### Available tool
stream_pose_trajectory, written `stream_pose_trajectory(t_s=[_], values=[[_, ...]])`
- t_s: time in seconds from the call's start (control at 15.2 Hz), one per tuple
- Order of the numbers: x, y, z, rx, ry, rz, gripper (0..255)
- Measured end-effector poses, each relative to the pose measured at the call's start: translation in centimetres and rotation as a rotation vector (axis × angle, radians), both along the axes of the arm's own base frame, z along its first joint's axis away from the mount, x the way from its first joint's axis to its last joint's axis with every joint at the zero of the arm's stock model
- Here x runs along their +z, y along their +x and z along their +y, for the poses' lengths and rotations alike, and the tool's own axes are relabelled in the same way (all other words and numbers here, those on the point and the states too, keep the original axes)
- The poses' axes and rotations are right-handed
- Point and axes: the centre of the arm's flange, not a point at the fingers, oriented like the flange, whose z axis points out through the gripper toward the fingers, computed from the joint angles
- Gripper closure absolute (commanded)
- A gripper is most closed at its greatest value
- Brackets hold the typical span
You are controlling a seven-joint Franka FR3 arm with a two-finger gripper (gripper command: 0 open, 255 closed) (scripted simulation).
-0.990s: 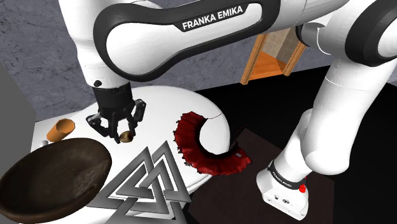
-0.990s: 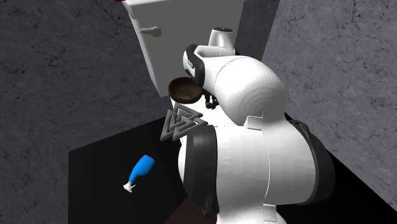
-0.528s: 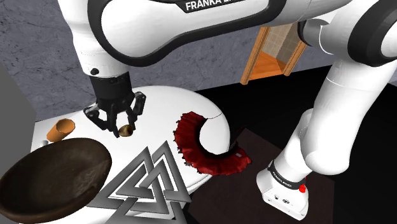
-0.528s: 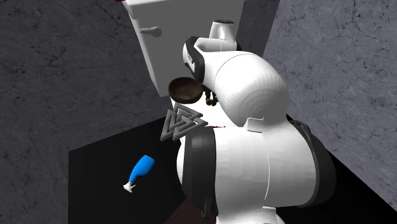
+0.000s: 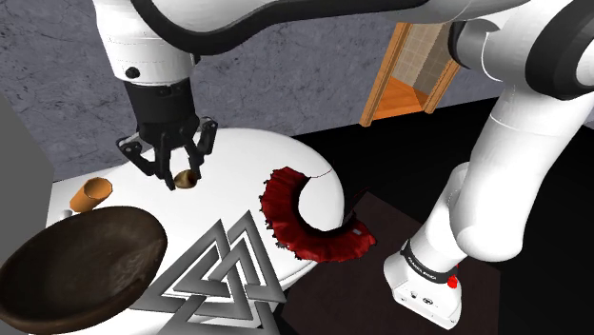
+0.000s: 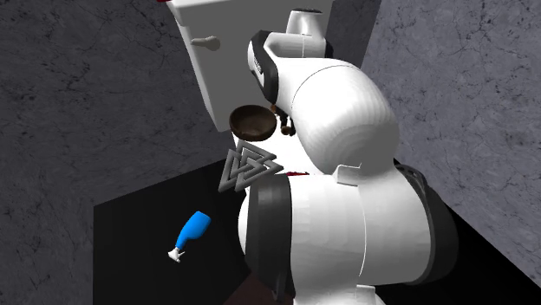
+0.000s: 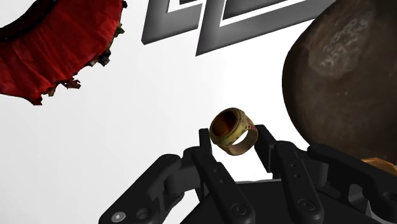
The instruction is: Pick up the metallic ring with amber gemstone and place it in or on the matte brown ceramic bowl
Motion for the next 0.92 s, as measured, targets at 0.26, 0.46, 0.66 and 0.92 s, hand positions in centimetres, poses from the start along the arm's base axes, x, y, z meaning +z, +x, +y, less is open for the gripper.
stream_pose_trajectory(t_s=[0.26, 0.46, 0.66, 0.92], values=[[2.1, 0.0, 0.0, 0.0, 0.0, 0.0, 255], [3.8, 0.0, 0.0, 0.0, 0.0, 0.0, 255], [5.0, 0.1, 0.7, 0.0, 0.0, 0.0, 255], [5.2, -0.2, 5.4, 0.002, 0.0, 0.0, 255]])
